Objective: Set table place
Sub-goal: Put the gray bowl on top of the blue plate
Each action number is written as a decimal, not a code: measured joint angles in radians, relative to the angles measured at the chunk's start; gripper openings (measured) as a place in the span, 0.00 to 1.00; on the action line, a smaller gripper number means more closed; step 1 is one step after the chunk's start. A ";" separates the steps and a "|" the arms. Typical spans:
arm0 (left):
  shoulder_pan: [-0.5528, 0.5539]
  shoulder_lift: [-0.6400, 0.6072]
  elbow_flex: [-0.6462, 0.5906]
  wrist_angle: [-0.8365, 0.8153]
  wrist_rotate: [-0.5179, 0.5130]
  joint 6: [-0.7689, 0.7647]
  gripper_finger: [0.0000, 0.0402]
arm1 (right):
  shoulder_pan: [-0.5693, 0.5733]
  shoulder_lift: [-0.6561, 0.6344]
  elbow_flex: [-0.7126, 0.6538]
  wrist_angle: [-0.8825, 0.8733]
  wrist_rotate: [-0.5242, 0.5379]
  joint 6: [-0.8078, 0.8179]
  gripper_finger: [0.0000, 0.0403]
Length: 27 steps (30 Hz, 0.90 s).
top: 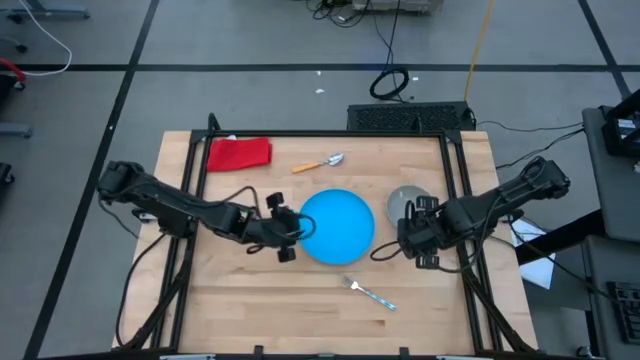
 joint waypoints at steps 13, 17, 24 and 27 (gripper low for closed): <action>0.004 -0.206 -0.236 0.215 0.099 0.045 0.46 | -0.092 0.000 -0.018 0.091 -0.005 -0.059 0.47; 0.004 -0.251 -0.285 0.245 0.101 0.051 0.46 | -0.106 0.000 -0.018 0.102 -0.007 -0.080 0.47; 0.004 -0.310 -0.354 0.320 0.102 0.077 0.46 | -0.111 0.000 -0.018 0.105 -0.008 -0.080 0.47; 0.004 -0.329 -0.370 0.310 0.106 0.076 0.46 | -0.111 0.000 -0.018 0.106 -0.008 -0.080 0.47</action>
